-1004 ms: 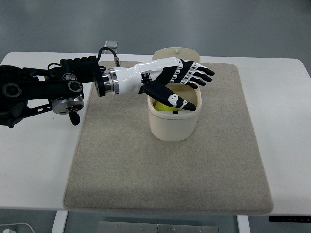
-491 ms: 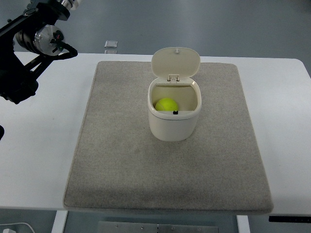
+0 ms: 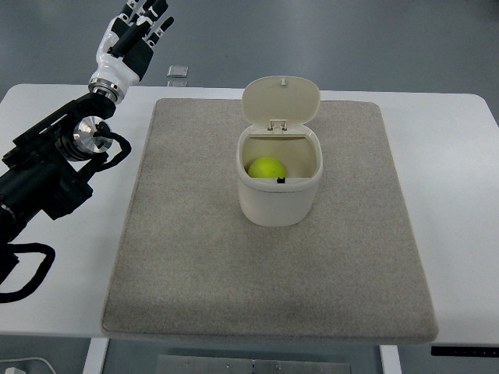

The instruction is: Put tennis ball into box with left hand

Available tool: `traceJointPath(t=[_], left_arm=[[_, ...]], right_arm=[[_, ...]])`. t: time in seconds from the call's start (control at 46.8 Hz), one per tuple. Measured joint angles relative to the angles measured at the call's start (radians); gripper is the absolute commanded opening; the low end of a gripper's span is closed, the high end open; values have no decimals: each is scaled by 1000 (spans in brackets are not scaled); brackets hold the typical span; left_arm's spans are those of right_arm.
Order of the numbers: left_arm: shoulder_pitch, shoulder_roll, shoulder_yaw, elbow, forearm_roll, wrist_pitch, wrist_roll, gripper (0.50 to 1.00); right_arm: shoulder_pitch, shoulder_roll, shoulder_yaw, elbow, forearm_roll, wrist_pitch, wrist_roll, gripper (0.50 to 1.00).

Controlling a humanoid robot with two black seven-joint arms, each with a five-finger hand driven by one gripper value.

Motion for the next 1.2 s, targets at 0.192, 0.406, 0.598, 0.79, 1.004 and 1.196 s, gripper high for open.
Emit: traceJointPath(t=[0.192,0.406,0.598,0.79,1.004,1.196], left_arm=[[23,-7,-6,45,-5,-58,-8,885],[39,7,-17,65,-4,-79,-21,951],[39,12,-51,104,-4,-105,-26,960],[39,42,-72,108,-4,-107,-26,990],[39,62,-71,112,-4,-106,-26,990],[41,68,-70,111,-4,-106,-26,990]], right_arm=[[0,0,0,0,0,0,0,938],[0,0,-1,0,0,0,0,938],[0,0,0,0,0,0,0,938],[0,0,-1,0,0,0,0,938],[0,0,-1,1,0,0,0,938],[0,0,-3,1,-3,3,0,938]])
